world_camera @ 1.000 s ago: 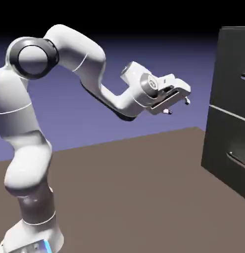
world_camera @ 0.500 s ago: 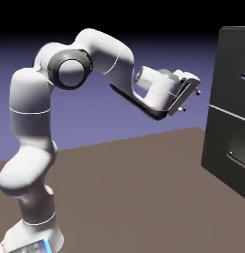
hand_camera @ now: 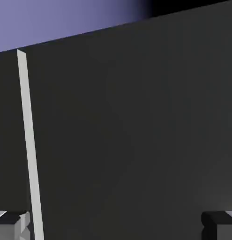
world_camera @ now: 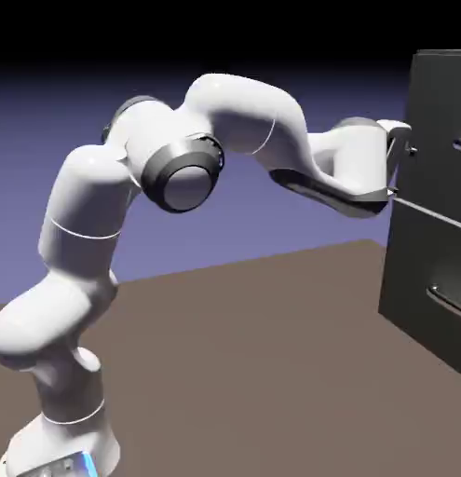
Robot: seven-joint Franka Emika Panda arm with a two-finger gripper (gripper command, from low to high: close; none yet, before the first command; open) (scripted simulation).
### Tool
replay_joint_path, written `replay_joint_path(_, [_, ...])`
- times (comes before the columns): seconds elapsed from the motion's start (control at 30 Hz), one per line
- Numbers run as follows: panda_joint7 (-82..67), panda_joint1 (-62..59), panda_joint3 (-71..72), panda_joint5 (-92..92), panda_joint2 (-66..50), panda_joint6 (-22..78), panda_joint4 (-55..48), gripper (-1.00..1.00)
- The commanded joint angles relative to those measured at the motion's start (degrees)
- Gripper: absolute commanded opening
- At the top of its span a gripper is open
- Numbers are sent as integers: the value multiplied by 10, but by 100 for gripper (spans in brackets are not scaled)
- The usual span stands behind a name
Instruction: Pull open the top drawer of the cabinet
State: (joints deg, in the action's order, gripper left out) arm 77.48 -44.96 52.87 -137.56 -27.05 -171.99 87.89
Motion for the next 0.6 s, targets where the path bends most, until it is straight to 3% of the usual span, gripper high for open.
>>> replay_joint_path(0.0, [6, -8, 10, -25, -11, 0, -13, 0])
replay_joint_path(0.27, [55, -72, 83, -216, -94, 3, -115, 0])
replay_joint_path(0.57, [-81, 58, -21, -94, -174, -48, -281, 0])
